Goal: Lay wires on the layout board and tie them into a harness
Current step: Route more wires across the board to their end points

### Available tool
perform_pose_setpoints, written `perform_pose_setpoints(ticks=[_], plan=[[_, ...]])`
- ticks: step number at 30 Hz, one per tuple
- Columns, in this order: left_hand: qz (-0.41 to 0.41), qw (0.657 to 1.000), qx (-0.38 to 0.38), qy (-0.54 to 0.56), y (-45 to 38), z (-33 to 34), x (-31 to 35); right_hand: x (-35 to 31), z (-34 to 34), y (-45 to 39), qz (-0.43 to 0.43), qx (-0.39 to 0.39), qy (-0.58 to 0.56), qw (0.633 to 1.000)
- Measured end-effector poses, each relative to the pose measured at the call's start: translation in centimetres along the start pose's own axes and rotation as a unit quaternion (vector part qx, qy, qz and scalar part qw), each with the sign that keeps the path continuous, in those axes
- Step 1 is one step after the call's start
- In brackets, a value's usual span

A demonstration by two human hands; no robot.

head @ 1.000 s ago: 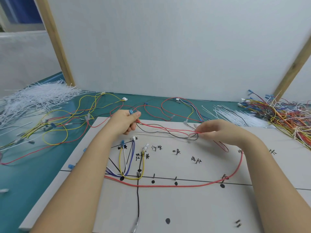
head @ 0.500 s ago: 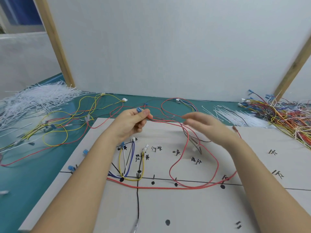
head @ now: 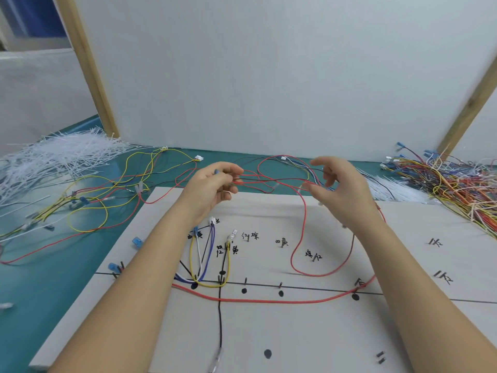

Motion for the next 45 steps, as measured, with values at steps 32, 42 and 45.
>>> perform_pose_setpoints(ticks=[32, 42, 45], plan=[[-0.020, 0.976, -0.206, 0.064, 2.5, 5.0, 0.9, -1.9, 4.5, 2.7, -0.092, -0.130, 0.188, 0.969], [0.088, 0.986, -0.073, -0.124, 1.4, 3.5, 2.1, -2.5, 3.4, 2.5, -0.086, -0.147, 0.076, 0.983], [0.105, 0.970, -0.087, -0.203, 1.5, 3.8, 2.2, -2.7, 2.9, 2.2, -0.114, -0.110, 0.148, 0.976]])
Point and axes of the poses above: each hand's wrist, its own y-axis away from the middle knuckle, its own z-axis out of the palm, x = y × z, the point moved 6 cm from there along -y, towards the middle knuckle, and after that the axes turned 13 degrees about z, right-handed, at the moved point
